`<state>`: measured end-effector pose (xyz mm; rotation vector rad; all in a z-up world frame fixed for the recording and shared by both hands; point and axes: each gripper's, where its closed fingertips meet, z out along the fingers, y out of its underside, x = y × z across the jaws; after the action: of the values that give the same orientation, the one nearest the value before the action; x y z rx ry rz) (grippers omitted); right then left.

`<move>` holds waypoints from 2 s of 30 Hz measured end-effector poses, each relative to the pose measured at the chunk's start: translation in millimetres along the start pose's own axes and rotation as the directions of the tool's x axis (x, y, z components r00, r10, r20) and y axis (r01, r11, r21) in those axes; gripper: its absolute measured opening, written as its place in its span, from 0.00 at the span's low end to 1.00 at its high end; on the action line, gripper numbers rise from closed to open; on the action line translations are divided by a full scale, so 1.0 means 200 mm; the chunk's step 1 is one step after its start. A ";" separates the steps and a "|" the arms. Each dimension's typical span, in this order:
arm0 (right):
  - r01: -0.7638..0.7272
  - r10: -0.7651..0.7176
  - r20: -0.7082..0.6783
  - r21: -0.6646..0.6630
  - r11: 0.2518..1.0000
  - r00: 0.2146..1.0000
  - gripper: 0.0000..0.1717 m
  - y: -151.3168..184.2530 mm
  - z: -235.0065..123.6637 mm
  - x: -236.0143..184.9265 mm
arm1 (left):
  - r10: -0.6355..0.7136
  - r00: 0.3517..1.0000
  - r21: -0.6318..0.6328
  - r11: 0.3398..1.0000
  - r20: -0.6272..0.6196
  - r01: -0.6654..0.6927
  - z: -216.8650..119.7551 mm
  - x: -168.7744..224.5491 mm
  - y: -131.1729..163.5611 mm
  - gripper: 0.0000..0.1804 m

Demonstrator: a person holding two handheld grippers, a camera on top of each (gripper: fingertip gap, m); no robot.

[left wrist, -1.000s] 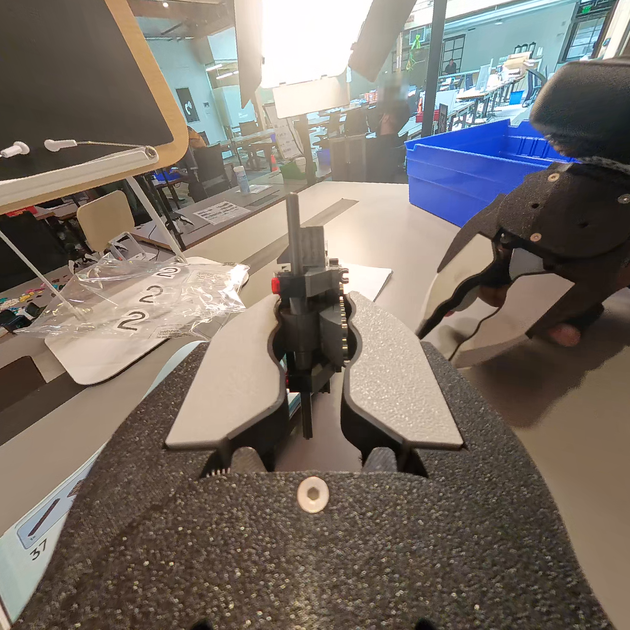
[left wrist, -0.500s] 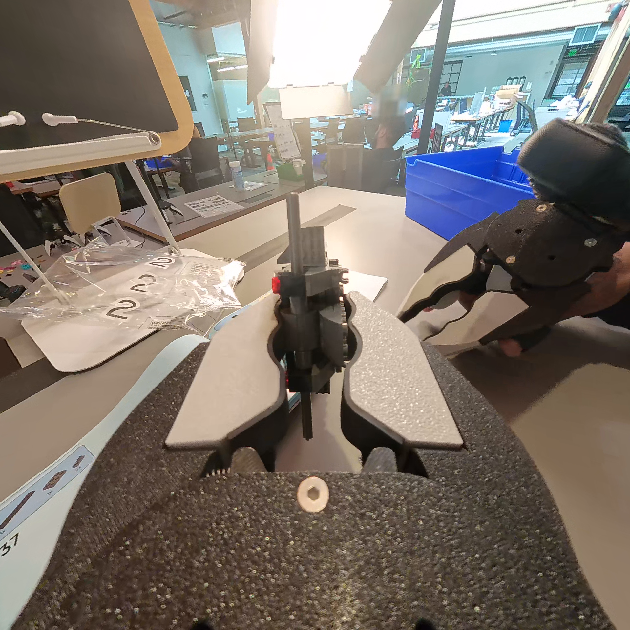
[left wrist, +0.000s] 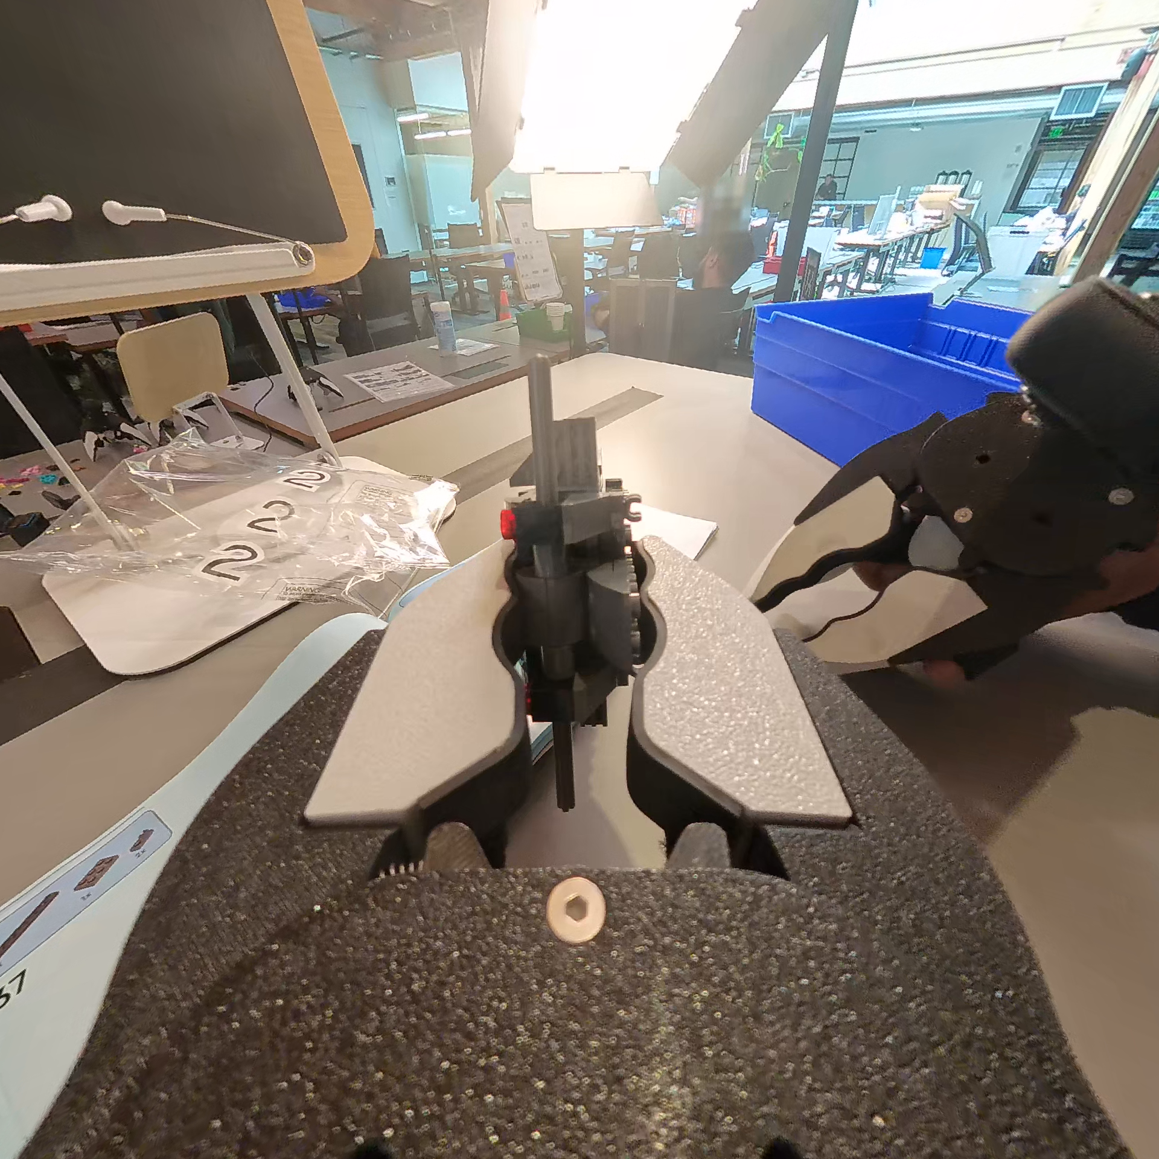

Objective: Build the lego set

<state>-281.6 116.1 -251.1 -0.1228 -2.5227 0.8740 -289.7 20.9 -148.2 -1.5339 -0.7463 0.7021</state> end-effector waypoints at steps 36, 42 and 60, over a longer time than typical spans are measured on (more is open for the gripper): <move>-0.242 0.233 -0.077 -0.147 0.959 0.970 0.21 0.01 0.01 0.04 | -0.070 0.997 0.030 0.997 0.013 0.069 0.02 -0.04 -0.02 0.18; -0.284 0.289 -0.002 -0.193 0.939 0.957 0.21 0.11 -0.05 0.04 | -0.102 0.995 0.028 0.994 0.002 0.102 0.03 -0.04 -0.01 0.18; -0.367 0.383 0.184 -0.119 0.923 0.905 0.14 0.11 -0.05 0.01 | -0.335 0.935 -0.020 0.942 -0.120 0.335 0.05 -0.01 0.01 0.18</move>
<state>-280.5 140.0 -257.9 -0.5931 -2.7795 0.9684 -299.4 24.8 -151.9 -1.3886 -0.8872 0.3505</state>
